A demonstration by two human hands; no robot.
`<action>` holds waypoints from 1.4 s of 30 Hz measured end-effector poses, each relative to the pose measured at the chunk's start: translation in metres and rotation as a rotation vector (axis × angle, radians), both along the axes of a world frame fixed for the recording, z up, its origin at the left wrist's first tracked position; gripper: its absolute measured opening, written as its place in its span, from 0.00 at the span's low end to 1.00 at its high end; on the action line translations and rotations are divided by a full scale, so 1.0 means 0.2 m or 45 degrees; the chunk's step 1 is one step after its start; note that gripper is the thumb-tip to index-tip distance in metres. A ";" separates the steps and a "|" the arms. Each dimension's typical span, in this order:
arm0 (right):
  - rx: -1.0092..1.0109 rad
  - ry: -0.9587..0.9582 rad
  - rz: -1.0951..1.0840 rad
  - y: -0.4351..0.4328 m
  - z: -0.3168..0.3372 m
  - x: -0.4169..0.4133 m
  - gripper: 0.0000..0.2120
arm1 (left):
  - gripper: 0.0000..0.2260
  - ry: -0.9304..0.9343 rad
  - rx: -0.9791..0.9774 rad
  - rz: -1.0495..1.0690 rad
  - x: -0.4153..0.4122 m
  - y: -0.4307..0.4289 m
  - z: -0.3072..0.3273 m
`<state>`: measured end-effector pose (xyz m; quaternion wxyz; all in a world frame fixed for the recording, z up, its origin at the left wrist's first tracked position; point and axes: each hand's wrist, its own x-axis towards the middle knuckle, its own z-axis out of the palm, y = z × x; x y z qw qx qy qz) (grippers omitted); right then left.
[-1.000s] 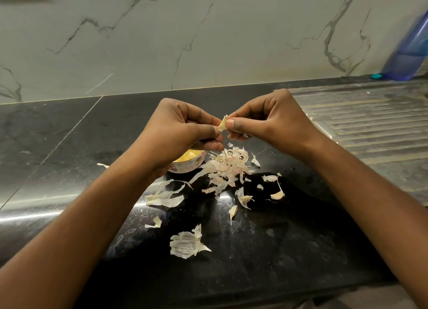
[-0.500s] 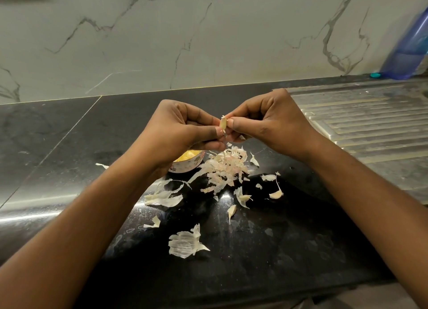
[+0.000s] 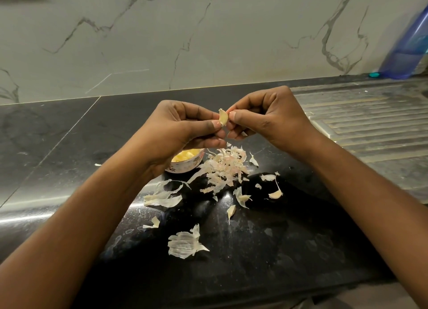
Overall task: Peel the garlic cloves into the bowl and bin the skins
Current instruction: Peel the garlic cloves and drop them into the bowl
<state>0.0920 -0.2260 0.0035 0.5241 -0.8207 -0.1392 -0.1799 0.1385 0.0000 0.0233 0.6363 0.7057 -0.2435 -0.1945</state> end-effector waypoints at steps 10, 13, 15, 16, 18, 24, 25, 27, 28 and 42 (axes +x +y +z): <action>0.076 0.050 0.014 0.02 0.00 0.00 0.05 | 0.07 -0.365 0.053 0.171 0.02 0.01 -0.04; 0.104 0.050 0.009 0.02 0.00 -0.01 0.06 | 0.07 -0.431 0.051 0.207 0.01 0.00 -0.05; 0.111 0.037 0.001 0.02 0.00 -0.01 0.06 | 0.06 -0.436 0.052 0.215 0.00 -0.01 -0.05; 0.114 0.036 -0.003 0.03 0.00 -0.01 0.06 | 0.06 -0.429 0.047 0.214 0.00 -0.01 -0.05; 0.107 0.038 -0.014 0.03 0.00 -0.01 0.06 | 0.05 -0.418 0.027 0.197 0.00 -0.02 -0.05; 0.122 0.053 -0.016 0.02 0.01 -0.02 0.05 | 0.08 -0.404 -0.025 0.138 -0.01 -0.01 -0.04; 0.124 0.067 0.001 0.02 0.01 -0.02 0.05 | 0.08 -0.412 -0.028 0.141 -0.01 -0.01 -0.04; 0.119 0.093 0.031 0.02 0.01 -0.02 0.07 | 0.08 -0.438 -0.023 0.154 0.00 0.00 -0.04; 0.108 0.102 0.040 0.01 0.01 -0.02 0.07 | 0.08 -0.451 -0.014 0.157 0.01 0.00 -0.04; -0.017 0.089 0.116 -0.01 0.01 -0.03 0.06 | 0.09 -0.318 0.014 0.067 0.02 0.01 -0.03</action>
